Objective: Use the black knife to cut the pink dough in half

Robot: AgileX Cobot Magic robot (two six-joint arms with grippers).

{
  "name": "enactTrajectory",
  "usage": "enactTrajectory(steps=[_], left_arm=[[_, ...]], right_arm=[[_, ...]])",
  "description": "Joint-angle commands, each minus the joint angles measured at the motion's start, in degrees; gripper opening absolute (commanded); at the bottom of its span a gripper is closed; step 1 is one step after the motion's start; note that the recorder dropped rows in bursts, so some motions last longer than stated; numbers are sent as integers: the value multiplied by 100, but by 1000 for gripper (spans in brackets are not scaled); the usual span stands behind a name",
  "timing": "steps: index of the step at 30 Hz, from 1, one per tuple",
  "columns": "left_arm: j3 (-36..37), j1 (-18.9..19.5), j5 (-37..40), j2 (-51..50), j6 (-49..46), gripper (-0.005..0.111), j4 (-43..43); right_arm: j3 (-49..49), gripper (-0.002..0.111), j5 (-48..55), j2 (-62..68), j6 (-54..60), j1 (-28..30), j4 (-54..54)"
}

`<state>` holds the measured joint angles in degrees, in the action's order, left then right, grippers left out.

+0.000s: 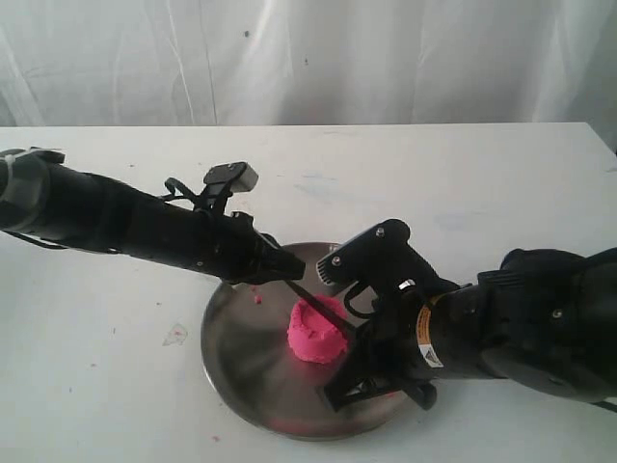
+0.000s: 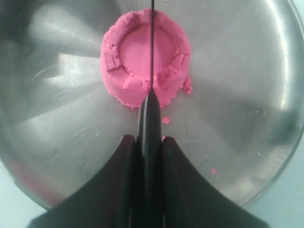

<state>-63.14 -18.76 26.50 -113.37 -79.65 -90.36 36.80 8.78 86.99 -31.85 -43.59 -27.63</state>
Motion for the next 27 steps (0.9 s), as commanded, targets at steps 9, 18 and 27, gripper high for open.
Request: enactTrajectory(steps=[9, 18, 27], left_arm=[[66, -24, 162, -201, 32, 0, 54], [-96, -24, 420, -201, 39, 0, 92], [-96, -24, 499, -201, 48, 0, 92]], right_arm=[[-23, 0, -71, -7, -21, 27, -57], [-23, 0, 22, -7, -21, 27, -46], [-23, 0, 58, 174, -21, 27, -46]])
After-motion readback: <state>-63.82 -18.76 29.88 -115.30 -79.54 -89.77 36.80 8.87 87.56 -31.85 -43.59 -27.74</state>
